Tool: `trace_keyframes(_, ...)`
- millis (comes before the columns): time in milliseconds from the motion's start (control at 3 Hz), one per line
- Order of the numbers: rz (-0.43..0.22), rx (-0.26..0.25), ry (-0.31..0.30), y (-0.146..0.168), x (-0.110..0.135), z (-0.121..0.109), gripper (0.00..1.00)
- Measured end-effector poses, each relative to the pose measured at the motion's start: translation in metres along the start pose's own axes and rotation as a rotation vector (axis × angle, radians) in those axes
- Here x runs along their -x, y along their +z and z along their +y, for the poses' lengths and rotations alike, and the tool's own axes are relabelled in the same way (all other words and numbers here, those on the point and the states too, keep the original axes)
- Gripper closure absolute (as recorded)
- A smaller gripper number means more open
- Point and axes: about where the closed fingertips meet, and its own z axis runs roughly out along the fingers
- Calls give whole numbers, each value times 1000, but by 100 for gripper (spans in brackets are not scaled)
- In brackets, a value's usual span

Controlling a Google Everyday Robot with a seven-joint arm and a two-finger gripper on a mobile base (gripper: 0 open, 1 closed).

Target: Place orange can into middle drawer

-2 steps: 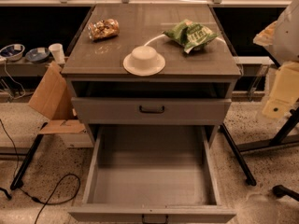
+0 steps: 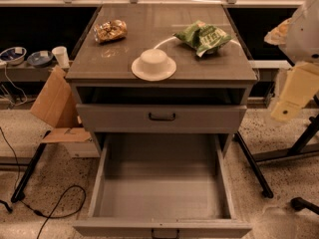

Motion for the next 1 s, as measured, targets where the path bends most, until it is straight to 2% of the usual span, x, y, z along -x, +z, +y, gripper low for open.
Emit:
trace_keyframes(333, -115, -9, -31, 5, 46, -6, 0)
trace_keyframes(667, -192, -6, -84, 20, 114, -5, 0)
trace_keyframes(1000, -235, 8, -114, 43, 181, -6, 0)
